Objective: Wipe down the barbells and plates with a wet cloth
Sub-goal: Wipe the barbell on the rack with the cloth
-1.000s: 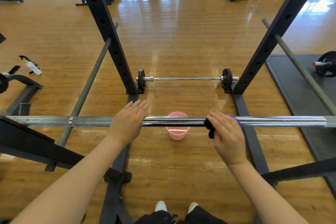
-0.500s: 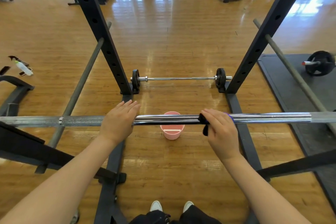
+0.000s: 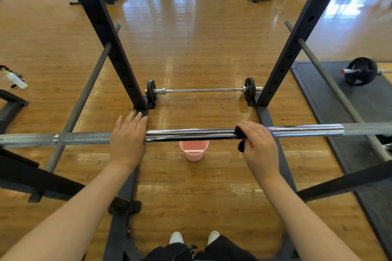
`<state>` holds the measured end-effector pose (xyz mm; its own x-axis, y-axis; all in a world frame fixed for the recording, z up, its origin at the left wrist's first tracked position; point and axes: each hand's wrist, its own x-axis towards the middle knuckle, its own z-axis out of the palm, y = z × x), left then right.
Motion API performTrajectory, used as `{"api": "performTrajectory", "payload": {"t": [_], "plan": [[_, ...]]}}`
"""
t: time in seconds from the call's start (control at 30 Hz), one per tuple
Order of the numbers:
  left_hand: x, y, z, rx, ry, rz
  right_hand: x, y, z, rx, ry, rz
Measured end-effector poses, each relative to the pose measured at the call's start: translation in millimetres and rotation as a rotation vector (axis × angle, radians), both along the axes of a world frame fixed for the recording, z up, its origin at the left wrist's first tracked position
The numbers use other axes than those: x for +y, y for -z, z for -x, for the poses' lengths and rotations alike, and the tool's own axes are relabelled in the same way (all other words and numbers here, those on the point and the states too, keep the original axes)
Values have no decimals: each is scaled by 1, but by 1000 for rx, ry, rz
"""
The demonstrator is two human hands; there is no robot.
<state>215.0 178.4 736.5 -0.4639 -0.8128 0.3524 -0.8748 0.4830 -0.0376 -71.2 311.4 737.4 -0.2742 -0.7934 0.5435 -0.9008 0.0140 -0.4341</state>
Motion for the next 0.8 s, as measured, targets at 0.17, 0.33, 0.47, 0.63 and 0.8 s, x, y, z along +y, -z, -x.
{"api": "performTrajectory", "payload": {"t": [0.17, 0.33, 0.47, 0.63, 0.8], "plan": [[0, 1, 4, 23, -29, 29, -5, -14, -3, -53, 37, -3], [-2, 1, 2, 5, -11, 37, -11, -3, -20, 46, -148, -34], [-3, -1, 2, -18, -14, -2, 4, 5, 17, 2, -7, 17], [-2, -2, 4, -17, -46, -33, 3, -5, 11, -39, 50, 11], [0, -5, 4, -10, -42, -32, -6, -3, -17, 35, -184, -44]]}}
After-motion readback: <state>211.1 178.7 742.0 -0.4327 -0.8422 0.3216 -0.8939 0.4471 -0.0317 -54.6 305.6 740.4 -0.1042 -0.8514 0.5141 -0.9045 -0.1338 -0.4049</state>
